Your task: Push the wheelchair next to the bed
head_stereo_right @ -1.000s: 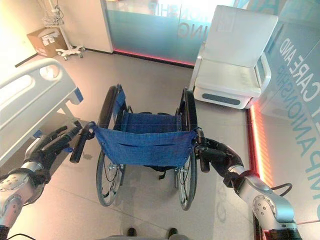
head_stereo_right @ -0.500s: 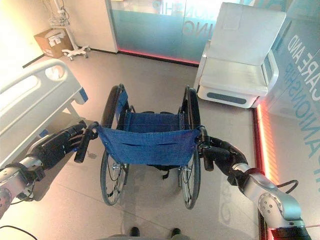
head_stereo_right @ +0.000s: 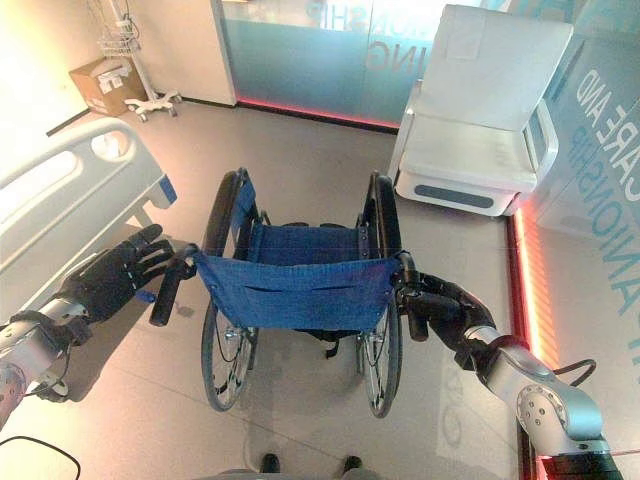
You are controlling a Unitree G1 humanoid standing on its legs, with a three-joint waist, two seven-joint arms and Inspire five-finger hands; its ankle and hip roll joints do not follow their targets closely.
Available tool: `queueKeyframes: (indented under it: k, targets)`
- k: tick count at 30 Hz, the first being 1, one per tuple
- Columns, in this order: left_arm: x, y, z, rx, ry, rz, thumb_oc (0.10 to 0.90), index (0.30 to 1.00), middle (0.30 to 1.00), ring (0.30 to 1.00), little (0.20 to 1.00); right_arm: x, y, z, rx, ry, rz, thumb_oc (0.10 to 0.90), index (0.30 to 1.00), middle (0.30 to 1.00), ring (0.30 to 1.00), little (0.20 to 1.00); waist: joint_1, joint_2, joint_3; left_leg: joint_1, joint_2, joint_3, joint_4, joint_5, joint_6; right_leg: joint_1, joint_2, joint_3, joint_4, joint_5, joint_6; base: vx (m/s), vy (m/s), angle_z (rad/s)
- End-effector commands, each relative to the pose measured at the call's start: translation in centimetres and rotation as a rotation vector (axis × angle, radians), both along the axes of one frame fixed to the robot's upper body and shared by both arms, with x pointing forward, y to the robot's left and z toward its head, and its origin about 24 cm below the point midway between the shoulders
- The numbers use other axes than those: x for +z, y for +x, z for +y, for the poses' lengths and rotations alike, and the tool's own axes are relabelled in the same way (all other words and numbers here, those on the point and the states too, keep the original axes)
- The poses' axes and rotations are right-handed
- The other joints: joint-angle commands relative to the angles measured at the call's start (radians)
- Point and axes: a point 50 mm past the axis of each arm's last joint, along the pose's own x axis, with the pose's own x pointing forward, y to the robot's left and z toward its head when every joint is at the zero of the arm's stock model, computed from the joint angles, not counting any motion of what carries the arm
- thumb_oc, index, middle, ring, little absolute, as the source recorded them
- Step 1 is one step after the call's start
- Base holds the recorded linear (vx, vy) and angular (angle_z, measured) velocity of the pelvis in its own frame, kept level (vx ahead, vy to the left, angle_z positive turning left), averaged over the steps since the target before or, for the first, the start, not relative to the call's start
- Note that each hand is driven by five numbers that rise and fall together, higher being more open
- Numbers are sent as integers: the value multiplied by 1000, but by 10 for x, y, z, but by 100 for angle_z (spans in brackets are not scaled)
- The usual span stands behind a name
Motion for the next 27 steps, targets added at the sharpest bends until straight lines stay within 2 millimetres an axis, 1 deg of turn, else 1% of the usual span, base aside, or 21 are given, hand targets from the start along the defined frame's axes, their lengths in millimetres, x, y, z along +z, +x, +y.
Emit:
queueKeyframes:
  k: [1,4,7,12,17,22,27]
  targets:
    - [52,21,-16,-144,25,-224,800,900,900,900,900,47,23,47,273,186,-229,400,300,300,300,300,22,7,-72,11,-39,55,4,-49,-18,9,7,-46,1,-4,28,0,0,0]
    - [47,19,-17,-167,91,-155,800,900,900,900,900,48,21,47,273,184,-229,400,300,300,300,300,21,9,-72,12,-39,56,4,-48,-17,9,7,-45,1,-3,28,0,0,0]
    - [41,17,-12,-174,170,-77,800,900,900,900,900,51,21,46,275,182,-231,400,300,300,300,300,21,11,-70,11,-40,57,4,-46,-17,10,8,-45,1,-3,30,0,0,0]
    - [38,11,-6,-232,262,-1,800,900,900,900,900,56,19,43,270,185,-239,400,300,300,300,300,23,14,-68,10,-39,57,4,-45,-18,9,8,-49,1,-1,32,-14,-6,0]
    - [40,10,-11,-305,263,17,800,900,900,900,900,57,20,42,266,192,-238,400,300,300,300,300,24,16,-71,10,-39,56,4,-46,-19,9,7,-52,1,-1,35,0,0,0]
    - [43,12,-20,-378,277,15,800,900,900,900,900,58,20,42,266,195,-229,400,300,300,300,300,21,18,-73,11,-39,57,4,-48,-21,8,7,-52,1,-1,36,0,0,0]
    - [47,15,-28,-398,248,-16,800,900,900,900,900,56,21,42,266,198,-215,400,300,300,300,300,19,19,-78,15,-39,56,4,-51,-23,11,8,-49,1,-3,36,0,0,0]
